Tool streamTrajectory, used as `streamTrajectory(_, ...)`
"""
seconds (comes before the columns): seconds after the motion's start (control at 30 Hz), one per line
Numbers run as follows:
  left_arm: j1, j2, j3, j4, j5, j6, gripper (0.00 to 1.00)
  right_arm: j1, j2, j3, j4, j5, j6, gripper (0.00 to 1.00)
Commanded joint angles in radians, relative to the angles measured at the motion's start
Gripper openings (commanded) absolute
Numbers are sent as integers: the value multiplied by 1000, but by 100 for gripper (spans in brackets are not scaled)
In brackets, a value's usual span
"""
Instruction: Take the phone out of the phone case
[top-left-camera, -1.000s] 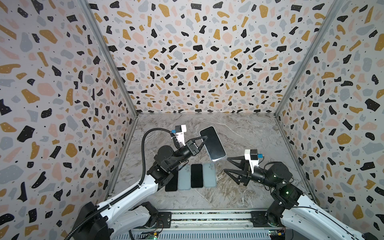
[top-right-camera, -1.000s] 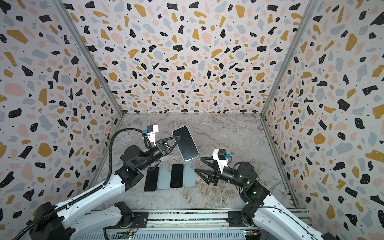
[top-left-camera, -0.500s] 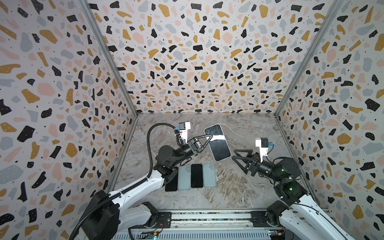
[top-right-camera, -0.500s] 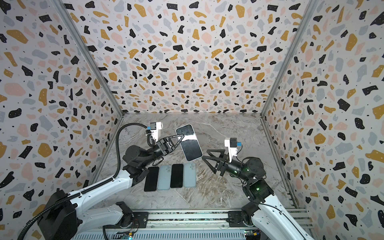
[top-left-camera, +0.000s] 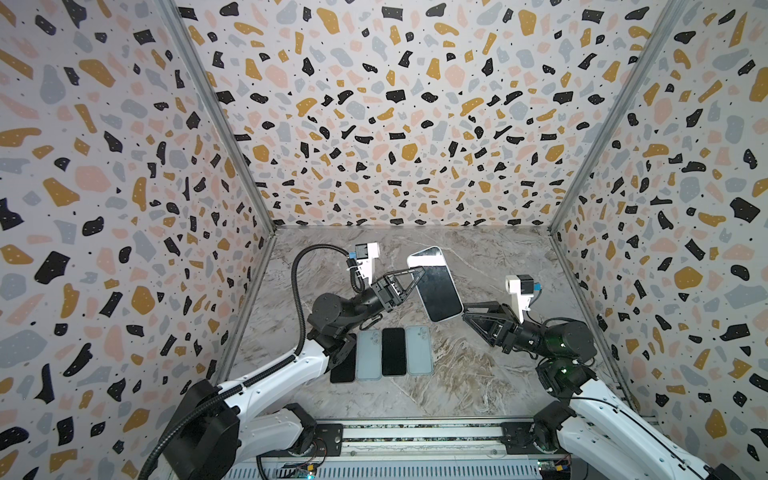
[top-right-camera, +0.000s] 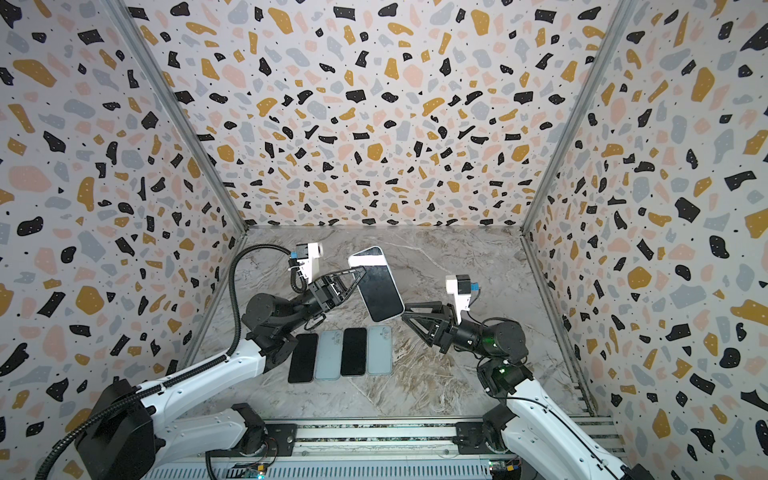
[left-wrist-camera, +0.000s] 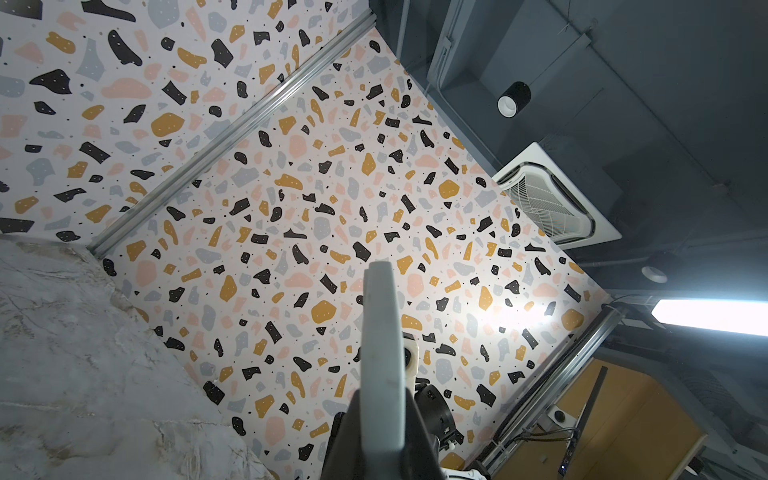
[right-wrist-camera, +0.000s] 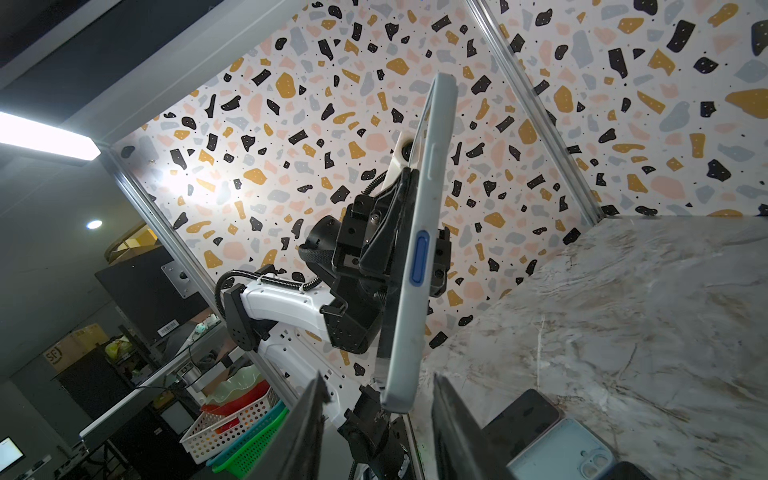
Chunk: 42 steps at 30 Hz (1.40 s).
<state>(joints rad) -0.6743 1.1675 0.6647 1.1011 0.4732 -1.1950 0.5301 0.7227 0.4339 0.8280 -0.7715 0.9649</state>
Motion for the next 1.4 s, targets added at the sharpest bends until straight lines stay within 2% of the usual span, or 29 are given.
streamTrajectory(0.0,-1,-8,25,130,13,-15,0,-3,13,-4,123,-32,39,38)
streamTrajectory(0.67,-19,10,23,149,24,-18,0,-3,41,-12,169,-49,44,17)
streamTrajectory(0.9,-21,13,27,141,18,-21,0,-4,40,-20,193,-78,34,5)
streamTrajectory(1.17,-22,38,61,101,19,-61,0,-3,55,4,191,-233,-101,2)
streamTrajectory(1.37,-39,60,87,85,33,-80,0,-4,82,61,87,-355,-294,0)
